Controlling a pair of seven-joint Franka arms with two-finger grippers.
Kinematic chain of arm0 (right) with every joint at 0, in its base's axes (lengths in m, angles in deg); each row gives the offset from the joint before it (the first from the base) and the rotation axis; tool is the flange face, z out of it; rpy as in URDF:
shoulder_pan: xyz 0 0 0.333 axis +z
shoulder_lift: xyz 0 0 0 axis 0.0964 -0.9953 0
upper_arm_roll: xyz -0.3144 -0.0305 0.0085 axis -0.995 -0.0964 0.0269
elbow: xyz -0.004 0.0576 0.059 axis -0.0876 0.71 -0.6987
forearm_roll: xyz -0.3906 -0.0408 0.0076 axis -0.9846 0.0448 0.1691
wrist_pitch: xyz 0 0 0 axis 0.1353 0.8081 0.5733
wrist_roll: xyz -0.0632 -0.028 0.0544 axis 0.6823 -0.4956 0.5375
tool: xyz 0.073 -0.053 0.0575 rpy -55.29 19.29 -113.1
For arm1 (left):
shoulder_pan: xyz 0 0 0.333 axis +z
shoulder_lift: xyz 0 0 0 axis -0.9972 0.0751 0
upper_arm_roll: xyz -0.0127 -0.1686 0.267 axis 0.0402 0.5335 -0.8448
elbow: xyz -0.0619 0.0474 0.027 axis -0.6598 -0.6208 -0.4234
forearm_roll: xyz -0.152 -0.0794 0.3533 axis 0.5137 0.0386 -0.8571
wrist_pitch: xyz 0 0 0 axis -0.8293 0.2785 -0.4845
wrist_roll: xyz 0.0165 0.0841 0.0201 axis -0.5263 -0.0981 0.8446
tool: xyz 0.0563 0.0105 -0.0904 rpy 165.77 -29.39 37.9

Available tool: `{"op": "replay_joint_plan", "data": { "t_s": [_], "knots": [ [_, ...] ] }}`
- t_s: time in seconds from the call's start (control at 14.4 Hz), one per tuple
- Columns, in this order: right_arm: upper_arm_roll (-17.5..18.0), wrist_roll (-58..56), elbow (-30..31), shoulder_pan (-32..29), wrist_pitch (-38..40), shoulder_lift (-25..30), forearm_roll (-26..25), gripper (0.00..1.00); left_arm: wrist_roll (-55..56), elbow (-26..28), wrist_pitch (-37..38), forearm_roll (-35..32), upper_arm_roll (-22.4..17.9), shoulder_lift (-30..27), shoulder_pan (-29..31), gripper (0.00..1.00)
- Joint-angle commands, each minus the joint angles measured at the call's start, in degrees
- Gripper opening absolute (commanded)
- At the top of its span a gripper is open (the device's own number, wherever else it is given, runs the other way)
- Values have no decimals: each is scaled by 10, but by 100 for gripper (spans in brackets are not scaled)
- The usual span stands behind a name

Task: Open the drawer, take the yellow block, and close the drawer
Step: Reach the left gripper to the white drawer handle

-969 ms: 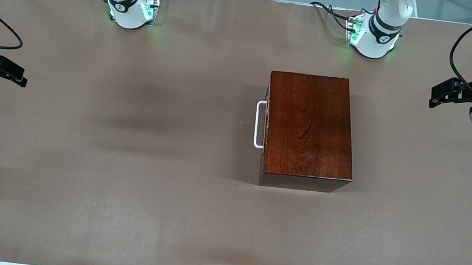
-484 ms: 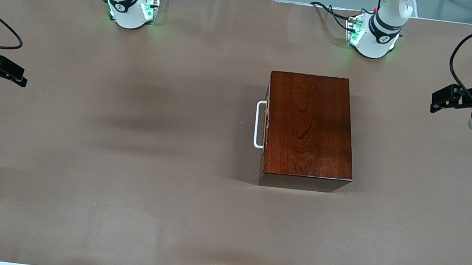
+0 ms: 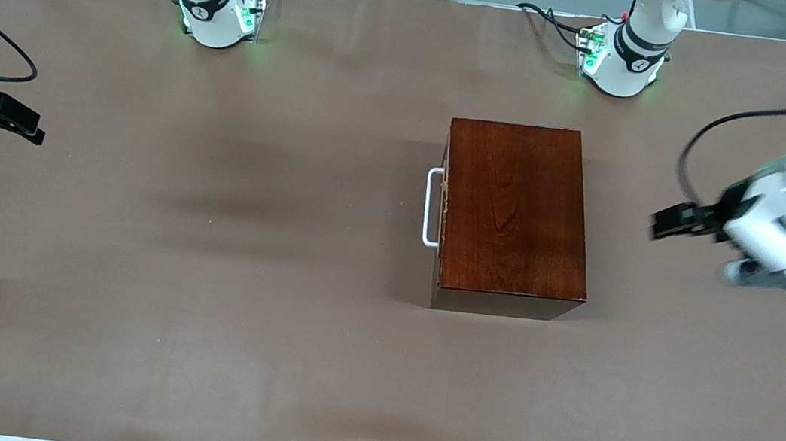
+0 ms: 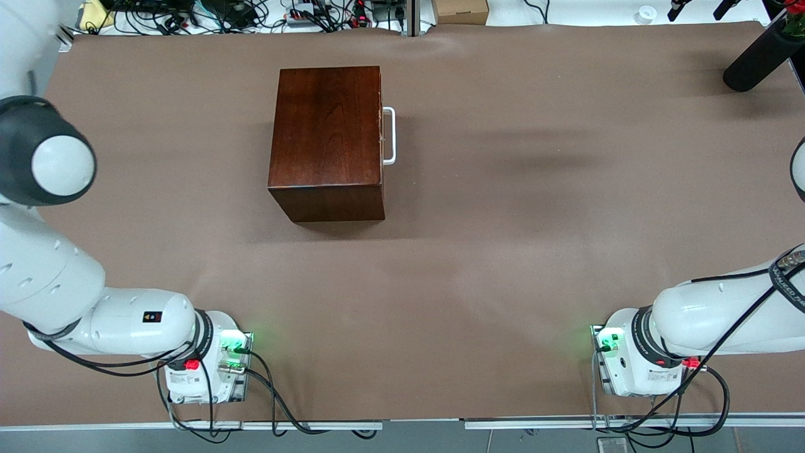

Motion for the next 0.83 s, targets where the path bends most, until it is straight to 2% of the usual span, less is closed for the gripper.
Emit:
{"op": "replay_joint_plan", "data": {
  "t_s": [0.0, 0.48, 0.76],
  "knots": [
    [3, 8, -2, -3, 7, 6, -9, 100, 103, -29, -51, 4, 0, 38, -60, 100],
    [3, 8, -2, -3, 7, 6, -9, 100, 276, -32, -170, -6, -7, 103, -200, 100],
    [2, 8, -2, -3, 7, 6, -9, 100, 329, -43, -212, -62, -8, 146, -275, 100]
  ]
}}
